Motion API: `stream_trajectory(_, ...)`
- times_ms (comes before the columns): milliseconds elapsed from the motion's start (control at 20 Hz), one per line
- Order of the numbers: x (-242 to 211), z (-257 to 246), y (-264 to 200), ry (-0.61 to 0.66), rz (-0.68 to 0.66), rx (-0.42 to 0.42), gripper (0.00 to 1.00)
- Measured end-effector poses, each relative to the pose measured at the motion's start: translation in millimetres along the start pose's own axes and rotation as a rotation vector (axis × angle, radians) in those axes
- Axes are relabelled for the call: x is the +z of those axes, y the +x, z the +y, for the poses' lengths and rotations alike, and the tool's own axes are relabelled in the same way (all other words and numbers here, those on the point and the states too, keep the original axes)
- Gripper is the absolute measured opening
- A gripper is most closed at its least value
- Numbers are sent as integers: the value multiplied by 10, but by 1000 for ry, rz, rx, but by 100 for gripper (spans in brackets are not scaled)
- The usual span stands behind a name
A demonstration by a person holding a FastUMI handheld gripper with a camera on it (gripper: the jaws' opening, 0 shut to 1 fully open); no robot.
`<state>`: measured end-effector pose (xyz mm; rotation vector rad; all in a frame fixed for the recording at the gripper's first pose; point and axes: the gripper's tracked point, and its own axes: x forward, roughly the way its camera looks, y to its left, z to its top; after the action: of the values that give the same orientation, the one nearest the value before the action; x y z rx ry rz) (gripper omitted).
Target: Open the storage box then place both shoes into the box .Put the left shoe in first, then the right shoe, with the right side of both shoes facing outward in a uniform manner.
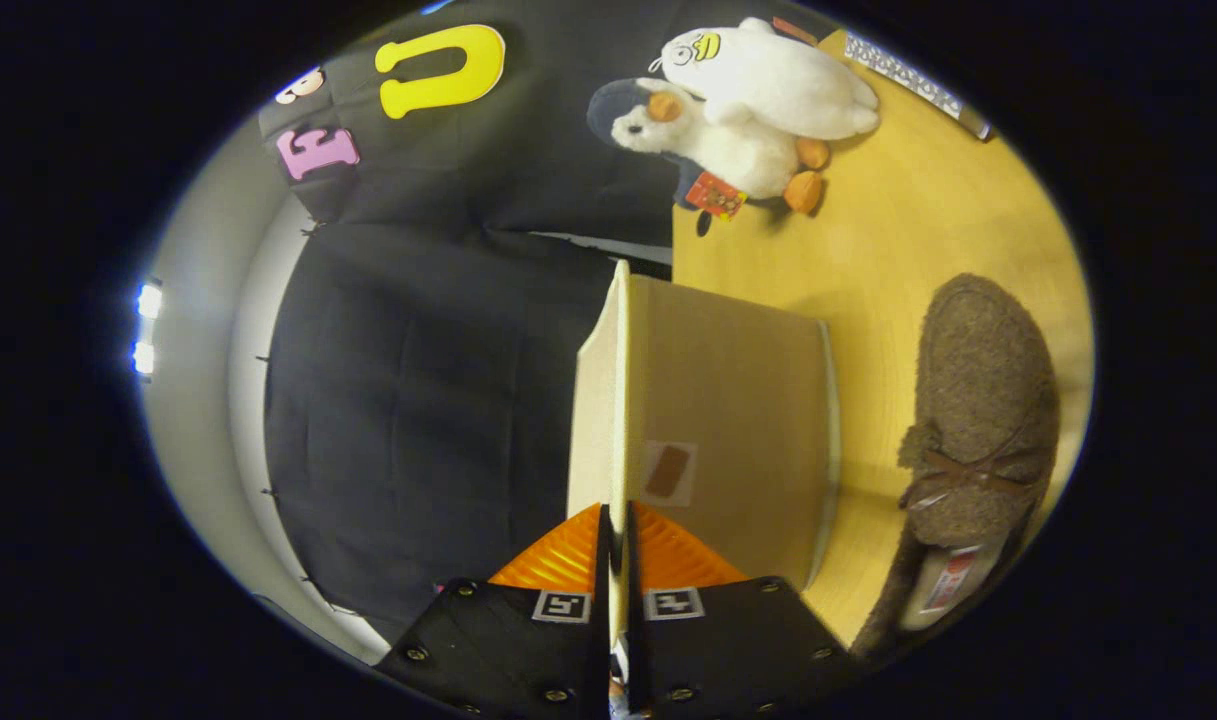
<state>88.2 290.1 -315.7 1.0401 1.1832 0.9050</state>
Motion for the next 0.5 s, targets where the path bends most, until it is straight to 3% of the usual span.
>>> stream_trajectory(50,16,13,-59,3,12,3,4)
stream_trajectory(500,40,501,-153,-182,20,-42,4)
